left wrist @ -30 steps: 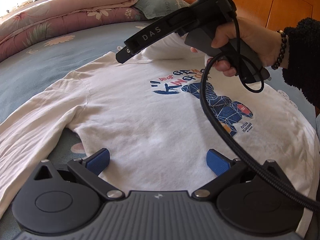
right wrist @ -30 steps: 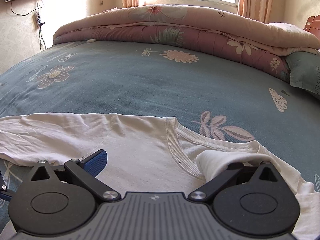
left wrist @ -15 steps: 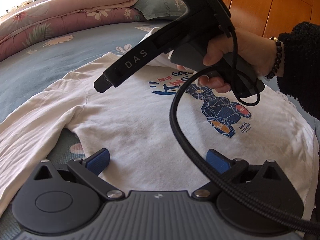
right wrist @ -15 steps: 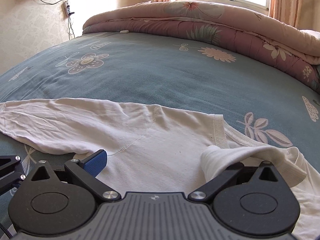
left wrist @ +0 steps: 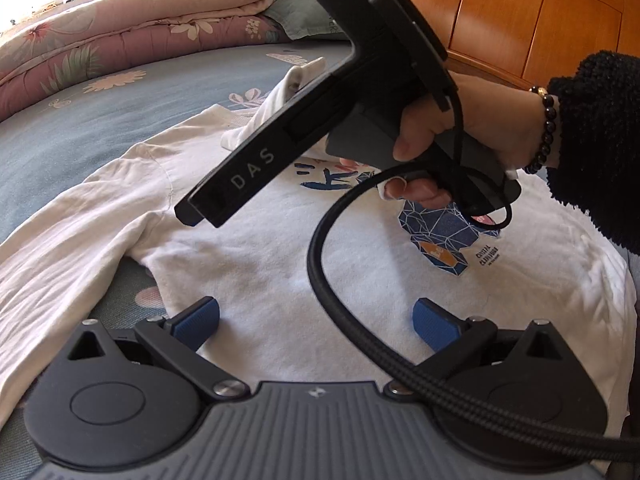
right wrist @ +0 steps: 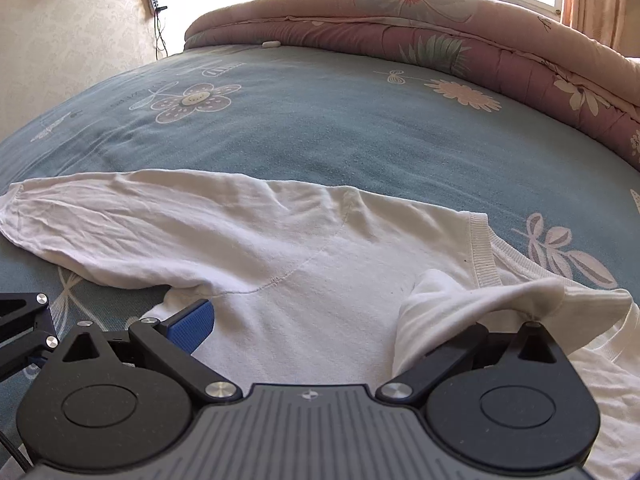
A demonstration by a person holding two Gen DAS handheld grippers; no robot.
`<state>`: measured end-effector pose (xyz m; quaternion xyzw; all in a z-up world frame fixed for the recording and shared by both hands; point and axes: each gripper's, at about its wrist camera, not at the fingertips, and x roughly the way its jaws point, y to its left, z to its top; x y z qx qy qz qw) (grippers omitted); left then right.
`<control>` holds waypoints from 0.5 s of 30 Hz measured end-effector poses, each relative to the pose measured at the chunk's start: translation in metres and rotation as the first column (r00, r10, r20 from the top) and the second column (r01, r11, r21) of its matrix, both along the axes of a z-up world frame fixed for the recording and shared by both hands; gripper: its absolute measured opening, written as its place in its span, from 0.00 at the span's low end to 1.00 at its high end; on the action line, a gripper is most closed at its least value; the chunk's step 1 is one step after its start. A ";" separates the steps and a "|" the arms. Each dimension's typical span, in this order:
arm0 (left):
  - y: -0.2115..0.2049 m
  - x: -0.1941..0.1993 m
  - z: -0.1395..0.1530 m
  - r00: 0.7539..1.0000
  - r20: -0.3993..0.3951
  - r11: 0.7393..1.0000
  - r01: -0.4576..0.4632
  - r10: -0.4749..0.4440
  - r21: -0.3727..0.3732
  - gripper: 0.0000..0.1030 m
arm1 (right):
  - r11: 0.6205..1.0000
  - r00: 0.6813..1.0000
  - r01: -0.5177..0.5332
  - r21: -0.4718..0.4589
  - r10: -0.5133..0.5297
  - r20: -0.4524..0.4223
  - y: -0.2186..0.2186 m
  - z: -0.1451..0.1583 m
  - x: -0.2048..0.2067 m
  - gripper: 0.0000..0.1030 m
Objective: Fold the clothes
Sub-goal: 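Lay the sleeve across the sweatshirt body and open the right gripper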
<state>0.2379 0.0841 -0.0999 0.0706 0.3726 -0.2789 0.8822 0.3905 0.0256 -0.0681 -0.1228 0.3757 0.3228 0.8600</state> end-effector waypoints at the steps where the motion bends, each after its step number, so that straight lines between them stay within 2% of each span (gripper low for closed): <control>1: 0.000 0.000 0.000 1.000 0.000 1.000 0.000 0.000 -0.001 0.99 | 1.000 1.000 0.001 -0.010 -0.002 -0.007 0.000 -0.002 -0.001 1.00; 6: 0.000 0.001 0.000 1.000 0.000 1.000 0.000 0.000 0.000 0.99 | 1.000 0.999 0.024 -0.015 -0.025 -0.042 -0.016 -0.004 -0.005 1.00; 10: -0.001 0.002 -0.001 1.000 0.000 1.000 -0.001 0.001 0.002 0.99 | 0.989 0.987 0.124 0.083 -0.114 -0.111 -0.051 0.001 0.002 1.00; 12: -0.002 0.001 -0.001 1.000 0.001 1.000 0.000 0.000 0.002 0.99 | 0.968 0.973 0.200 0.153 -0.177 -0.149 -0.068 0.002 0.010 1.00; 15: -0.002 0.000 -0.001 1.000 0.001 1.000 0.001 -0.001 0.003 0.99 | 0.914 0.940 0.308 0.265 -0.249 -0.235 -0.083 0.001 0.027 1.00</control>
